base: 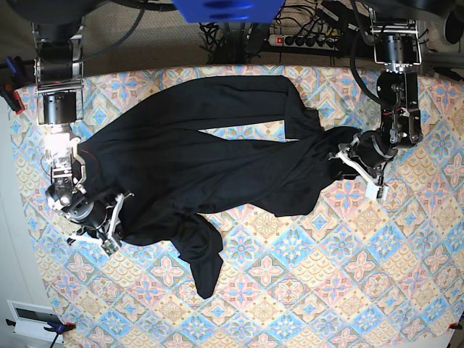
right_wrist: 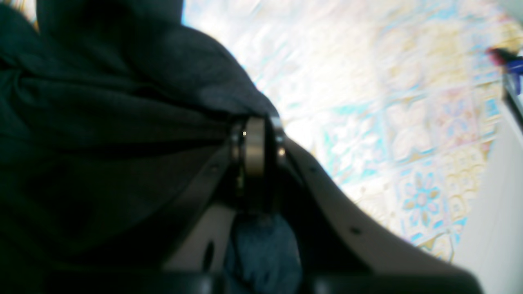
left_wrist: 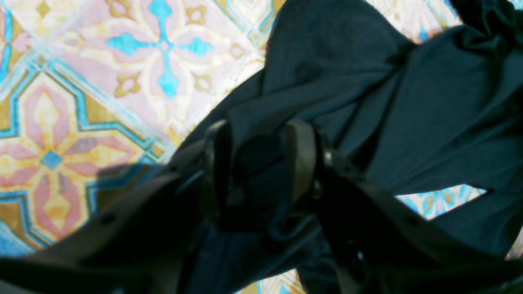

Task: Layout the t-shirt on the table in an organized manner, then fold the t-shirt properly
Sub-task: 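Drag the held fabric with the right gripper away from the left gripper, then regrasp the shirt with both grippers and pull the body open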

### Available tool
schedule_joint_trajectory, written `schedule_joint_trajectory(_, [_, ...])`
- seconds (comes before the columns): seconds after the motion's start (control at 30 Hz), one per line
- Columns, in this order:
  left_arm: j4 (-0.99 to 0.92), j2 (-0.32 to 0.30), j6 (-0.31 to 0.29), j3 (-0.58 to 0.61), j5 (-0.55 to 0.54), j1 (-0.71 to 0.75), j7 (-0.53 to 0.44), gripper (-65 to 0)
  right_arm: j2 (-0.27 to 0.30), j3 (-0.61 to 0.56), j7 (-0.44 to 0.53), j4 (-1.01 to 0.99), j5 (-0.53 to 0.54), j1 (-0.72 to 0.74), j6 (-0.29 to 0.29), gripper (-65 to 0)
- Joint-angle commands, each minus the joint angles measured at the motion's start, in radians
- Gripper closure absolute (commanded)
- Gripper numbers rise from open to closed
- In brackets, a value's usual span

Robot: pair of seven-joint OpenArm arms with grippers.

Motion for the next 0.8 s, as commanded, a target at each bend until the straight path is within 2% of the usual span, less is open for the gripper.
schedule_joint_trajectory(0.0, [0.018,-0.016,-0.005,-0.005,-0.012,-0.013,-0.016,-19.7,0.016,0.033,0.010,0.011,0.001,0.017,-0.006,0.0])
schedule_joint_trajectory(0.2, [0.018,-0.016,-0.005,-0.006,-0.016,-0.001,-0.016,-19.7,0.011,0.103,0.019,-0.060,-0.004,0.165,-0.021,0.0])
schedule_joint_trajectory(0.27, [0.018,-0.016,-0.005,-0.006,-0.016,0.001,-0.016,-19.7,0.011,0.122,0.041,-0.123,-0.028,0.212,-0.090,-0.1])
schedule_joint_trajectory(0.33, [0.018,-0.016,-0.005,-0.006,-0.018,0.003,-0.016,-19.7,0.011,0.137,0.113,-0.189,-0.079,0.241,-0.178,-0.1])
schedule_joint_trajectory(0.4, [0.018,-0.016,-0.005,-0.006,-0.018,0.003,-0.016,-19.7,0.011,0.132,0.182,-0.258,-0.137,0.254,-0.225,-1.0])
schedule_joint_trajectory(0.47, [0.018,-0.016,-0.005,-0.008,-0.018,0.003,-0.016,-19.7,-0.012,0.132,0.220,-0.327,-0.189,0.254,-0.256,-5.3])
schedule_joint_trajectory(0.57, [0.018,-0.016,-0.005,-0.006,-0.018,0.003,-0.016,-19.7,-0.064,0.132,0.225,-0.370,-0.255,0.254,-0.291,-14.2])
schedule_joint_trajectory(0.67, [0.018,-0.014,-0.005,-0.006,-0.018,0.001,-0.016,-19.7,-0.084,0.132,0.222,-0.376,-0.274,0.252,-0.298,-22.3])
schedule_joint_trajectory(0.77, [0.018,-0.008,-0.005,-0.006,-0.018,-0.007,-0.016,-19.7,-0.084,0.125,0.177,-0.345,-0.275,0.244,-0.298,-24.4])
